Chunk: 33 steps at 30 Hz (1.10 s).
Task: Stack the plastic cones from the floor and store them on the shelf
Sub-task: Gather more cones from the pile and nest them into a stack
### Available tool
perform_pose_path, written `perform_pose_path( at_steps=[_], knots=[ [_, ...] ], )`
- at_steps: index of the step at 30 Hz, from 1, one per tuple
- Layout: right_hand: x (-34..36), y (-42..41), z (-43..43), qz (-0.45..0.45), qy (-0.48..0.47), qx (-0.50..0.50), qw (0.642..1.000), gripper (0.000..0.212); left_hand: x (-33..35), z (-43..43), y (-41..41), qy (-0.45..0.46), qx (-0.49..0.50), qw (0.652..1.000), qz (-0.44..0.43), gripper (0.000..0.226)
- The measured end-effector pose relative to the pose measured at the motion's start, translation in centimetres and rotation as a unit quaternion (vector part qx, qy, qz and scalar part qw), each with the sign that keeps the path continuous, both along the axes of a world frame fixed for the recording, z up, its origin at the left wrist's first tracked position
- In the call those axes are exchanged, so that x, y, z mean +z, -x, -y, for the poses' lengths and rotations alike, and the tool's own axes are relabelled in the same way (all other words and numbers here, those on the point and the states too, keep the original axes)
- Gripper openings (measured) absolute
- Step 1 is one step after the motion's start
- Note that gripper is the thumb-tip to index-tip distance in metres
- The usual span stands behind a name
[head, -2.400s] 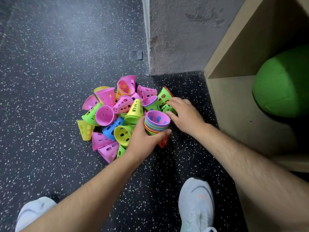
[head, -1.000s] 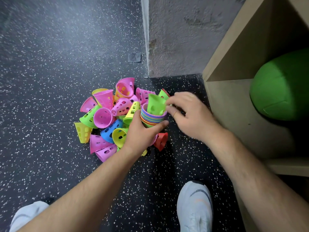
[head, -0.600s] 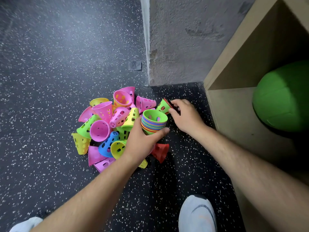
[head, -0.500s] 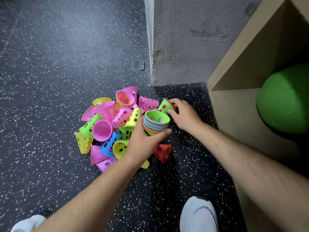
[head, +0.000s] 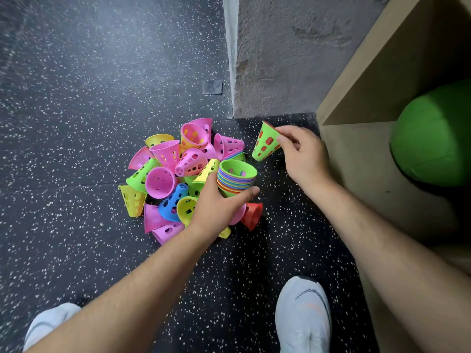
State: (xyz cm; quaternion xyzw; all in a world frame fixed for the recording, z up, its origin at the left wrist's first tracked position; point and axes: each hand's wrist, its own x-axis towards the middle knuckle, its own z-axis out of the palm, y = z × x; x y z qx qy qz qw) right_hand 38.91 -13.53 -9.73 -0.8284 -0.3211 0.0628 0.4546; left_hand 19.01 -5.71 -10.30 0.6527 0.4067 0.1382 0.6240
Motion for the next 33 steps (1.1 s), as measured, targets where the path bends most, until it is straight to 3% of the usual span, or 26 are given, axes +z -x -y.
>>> perform_pose_path(
  at_steps=[4, 8, 13, 17, 20, 29, 33],
  knots=[
    [3.6, 2.7, 1.1, 0.040, -0.086, 0.011, 0.995, 0.019, 0.5, 0.4, 0.5, -0.005, -0.005, 1.000, 0.011, 0.055],
    [5.2, 5.8, 2.4, 0.085, -0.075, 0.087, 0.990, 0.018, 0.7, 0.9, 1.4, -0.015, -0.011, 1.000, 0.024, 0.058],
    [4.5, 9.2, 4.3, 0.001, 0.027, 0.223, 0.974, 0.024, 1.0, 2.0, 3.6, -0.010, -0.006, 1.000, 0.023, 0.055],
    [3.3, 10.2, 4.9, -0.094, 0.064, 0.161, 0.980, 0.028, 0.3, 3.0, 6.2, -0.008, 0.001, 1.000, -0.005, 0.056],
    [1.2, 10.7, 4.9, -0.087, 0.128, 0.135, 0.979, 0.028, -0.2, 3.9, 8.1, -0.006, 0.012, 1.000, -0.023, 0.056],
    [-1.6, 11.8, 2.3, 0.014, 0.284, 0.206, 0.936, 0.053, -1.4, 3.9, 11.0, -0.006, 0.021, 0.999, -0.047, 0.070],
    [-2.9, 11.8, 1.2, 0.075, 0.367, 0.249, 0.893, 0.075, -1.3, 3.5, 11.6, 0.007, 0.031, 0.999, -0.038, 0.062]
  ],
)
